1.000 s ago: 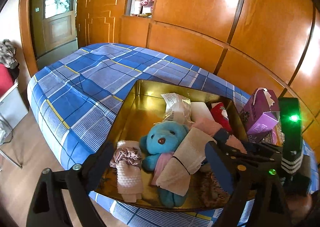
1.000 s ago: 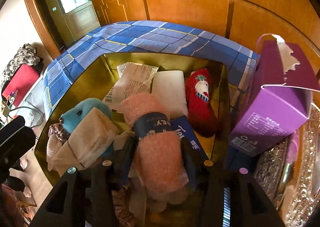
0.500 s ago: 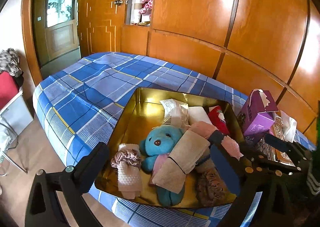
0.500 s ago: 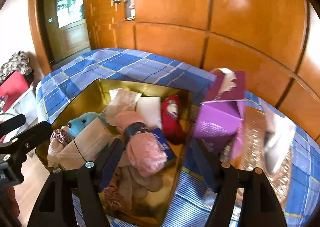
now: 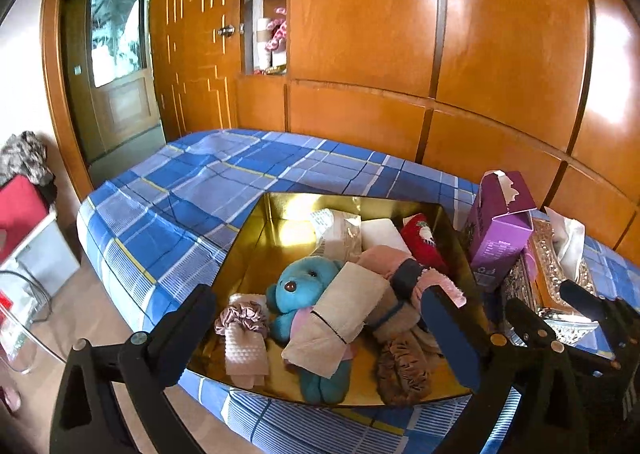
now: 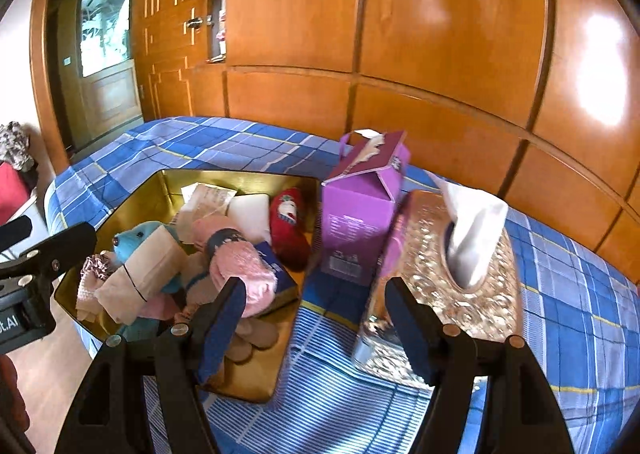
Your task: Organize soft objects
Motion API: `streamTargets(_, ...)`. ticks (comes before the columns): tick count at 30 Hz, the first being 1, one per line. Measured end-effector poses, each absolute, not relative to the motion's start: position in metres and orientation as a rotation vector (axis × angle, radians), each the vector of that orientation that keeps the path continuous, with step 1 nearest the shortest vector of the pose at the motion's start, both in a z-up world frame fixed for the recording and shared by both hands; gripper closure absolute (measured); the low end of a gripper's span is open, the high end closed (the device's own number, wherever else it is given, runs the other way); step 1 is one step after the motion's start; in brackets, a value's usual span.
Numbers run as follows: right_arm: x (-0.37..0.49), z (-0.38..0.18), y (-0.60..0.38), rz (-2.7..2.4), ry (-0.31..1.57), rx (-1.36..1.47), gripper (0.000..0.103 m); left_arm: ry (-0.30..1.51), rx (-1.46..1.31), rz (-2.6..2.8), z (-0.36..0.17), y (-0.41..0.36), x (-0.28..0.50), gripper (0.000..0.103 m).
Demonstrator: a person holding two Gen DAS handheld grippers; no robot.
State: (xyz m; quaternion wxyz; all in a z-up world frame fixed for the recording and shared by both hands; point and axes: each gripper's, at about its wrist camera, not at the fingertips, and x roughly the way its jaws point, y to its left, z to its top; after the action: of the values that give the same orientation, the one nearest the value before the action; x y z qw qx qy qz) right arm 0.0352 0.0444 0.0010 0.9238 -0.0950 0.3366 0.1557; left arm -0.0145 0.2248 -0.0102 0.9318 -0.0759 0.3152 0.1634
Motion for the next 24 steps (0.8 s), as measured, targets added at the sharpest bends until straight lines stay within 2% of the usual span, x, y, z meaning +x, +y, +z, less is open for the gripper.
streamTargets(24,0.029,0.0,0.034,0.3,0.688,-0.163,0.03,0.623,-0.17,0.367,-0.007,0.215,-0.022,0.0)
